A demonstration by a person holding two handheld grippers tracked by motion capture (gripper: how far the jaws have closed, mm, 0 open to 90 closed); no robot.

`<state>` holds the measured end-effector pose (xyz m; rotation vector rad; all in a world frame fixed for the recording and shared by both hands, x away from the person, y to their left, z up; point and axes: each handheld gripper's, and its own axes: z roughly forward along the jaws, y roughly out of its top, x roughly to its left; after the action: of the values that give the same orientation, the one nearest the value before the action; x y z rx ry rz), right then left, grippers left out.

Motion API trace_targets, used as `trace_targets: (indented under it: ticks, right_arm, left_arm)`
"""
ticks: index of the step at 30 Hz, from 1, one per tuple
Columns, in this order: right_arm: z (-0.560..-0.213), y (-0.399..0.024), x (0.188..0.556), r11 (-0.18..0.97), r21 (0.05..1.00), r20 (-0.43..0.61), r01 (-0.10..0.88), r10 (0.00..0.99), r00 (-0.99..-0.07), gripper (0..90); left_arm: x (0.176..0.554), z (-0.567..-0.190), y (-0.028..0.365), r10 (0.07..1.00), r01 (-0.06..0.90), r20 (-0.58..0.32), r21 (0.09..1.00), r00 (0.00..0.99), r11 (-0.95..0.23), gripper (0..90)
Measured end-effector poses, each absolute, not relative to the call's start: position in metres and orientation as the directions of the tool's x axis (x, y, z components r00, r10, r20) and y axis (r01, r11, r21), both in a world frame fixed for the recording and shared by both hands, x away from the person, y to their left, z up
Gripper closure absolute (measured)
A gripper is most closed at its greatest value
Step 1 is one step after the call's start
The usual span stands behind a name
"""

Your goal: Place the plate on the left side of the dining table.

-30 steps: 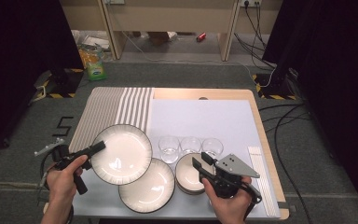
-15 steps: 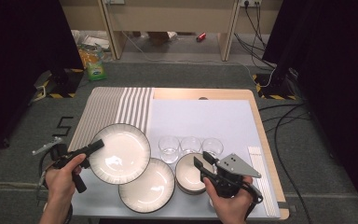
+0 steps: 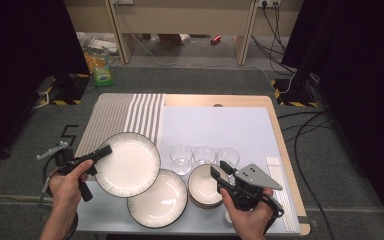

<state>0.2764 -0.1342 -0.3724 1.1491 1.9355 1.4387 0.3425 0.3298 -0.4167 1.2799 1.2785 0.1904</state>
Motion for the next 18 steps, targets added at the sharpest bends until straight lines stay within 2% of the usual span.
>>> trace_targets:
  ticks: [18]
  right_arm:
    - [-0.3705, -0.1395, 0.2762, 0.091, 0.935, 0.111, 0.343, 0.844, -0.526, 62.6]
  left_arm:
    - [0.3509, -0.4177, 0.3337, 0.717, 0.507, -0.602, 0.766, 0.351, 0.395, 81.7]
